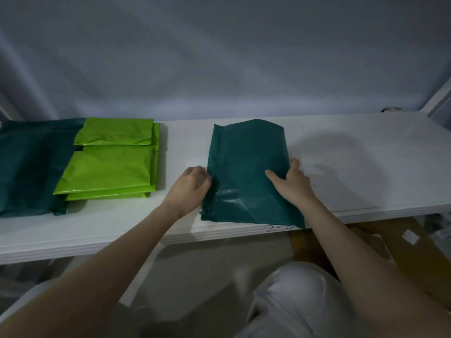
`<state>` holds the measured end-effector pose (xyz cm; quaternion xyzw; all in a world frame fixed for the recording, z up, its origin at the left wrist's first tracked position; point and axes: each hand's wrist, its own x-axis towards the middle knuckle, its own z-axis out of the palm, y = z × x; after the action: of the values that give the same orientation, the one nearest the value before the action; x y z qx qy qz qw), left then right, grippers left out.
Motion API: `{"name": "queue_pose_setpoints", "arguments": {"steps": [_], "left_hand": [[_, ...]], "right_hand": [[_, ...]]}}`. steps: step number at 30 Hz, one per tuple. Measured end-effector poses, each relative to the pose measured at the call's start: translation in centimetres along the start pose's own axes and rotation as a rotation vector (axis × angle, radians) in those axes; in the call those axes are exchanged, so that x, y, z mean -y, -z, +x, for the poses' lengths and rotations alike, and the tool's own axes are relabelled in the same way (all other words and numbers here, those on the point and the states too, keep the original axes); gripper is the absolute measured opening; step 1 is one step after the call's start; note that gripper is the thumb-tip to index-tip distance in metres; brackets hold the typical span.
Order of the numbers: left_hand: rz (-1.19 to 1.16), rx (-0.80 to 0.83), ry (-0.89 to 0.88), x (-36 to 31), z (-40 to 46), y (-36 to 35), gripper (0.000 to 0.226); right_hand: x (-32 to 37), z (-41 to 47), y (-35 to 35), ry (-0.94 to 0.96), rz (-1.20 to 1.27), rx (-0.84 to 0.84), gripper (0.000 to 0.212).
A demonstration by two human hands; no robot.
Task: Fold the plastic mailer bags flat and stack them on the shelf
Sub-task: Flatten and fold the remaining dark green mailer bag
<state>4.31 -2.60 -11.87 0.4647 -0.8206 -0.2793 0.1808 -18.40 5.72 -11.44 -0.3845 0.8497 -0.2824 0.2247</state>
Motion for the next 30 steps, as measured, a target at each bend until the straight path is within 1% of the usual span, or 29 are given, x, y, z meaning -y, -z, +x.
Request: {"name": "queue_pose_setpoints", "arguments": {"steps": [2,3,6,8,12,16,19,24,27,30], "left_hand": [[-0.124,0.062,0.133,-0.6,0.9,-0.2,0.045],[-0.159,0.092,0.160,-0.9,1.3,-0.3,0.052],[-0.260,0.123,0.160,-1.5,2.2,-0.5,0.061],[-0.293,0.102,0.171,-1.7,2.6,-0.6,0.062],[-0.245,-0.004,0.170,-1.5,3.3,-0.1,0.061],[-0.101,-0.082,0.136,-0.5,3.4,1.6,0.062],[0.043,-0.104,0.104,0.9,3.6,3.1,0.065],[0.314,-0.161,0.154,3.0,4.2,5.0,0.067],[0.417,-0.182,0.184,4.2,4.4,5.4,0.067],[0.534,-0.197,0.158,5.0,4.4,5.3,0.065]], "right_hand": [[-0.1,0.5,-0.4,-0.025,-0.032,-0.016,0.081],[-0.1,0.7,-0.6,-0.024,-0.049,-0.024,0.082],[0.4,1.1,-1.1,0.007,-0.022,-0.062,0.084],[1.1,1.1,-1.4,0.069,0.024,-0.109,0.083],[2.7,1.2,-2.2,0.219,0.072,-0.157,0.078],[4.8,1.7,-3.3,0.283,0.015,-0.169,0.067],[6.6,1.9,-4.3,0.304,-0.089,-0.179,0.062],[9.5,2.5,-7.0,0.364,-0.045,-0.161,0.064],[10.3,2.8,-8.6,0.345,-0.053,-0.127,0.064],[10.4,3.0,-9.4,0.320,-0.094,-0.118,0.064]]}}
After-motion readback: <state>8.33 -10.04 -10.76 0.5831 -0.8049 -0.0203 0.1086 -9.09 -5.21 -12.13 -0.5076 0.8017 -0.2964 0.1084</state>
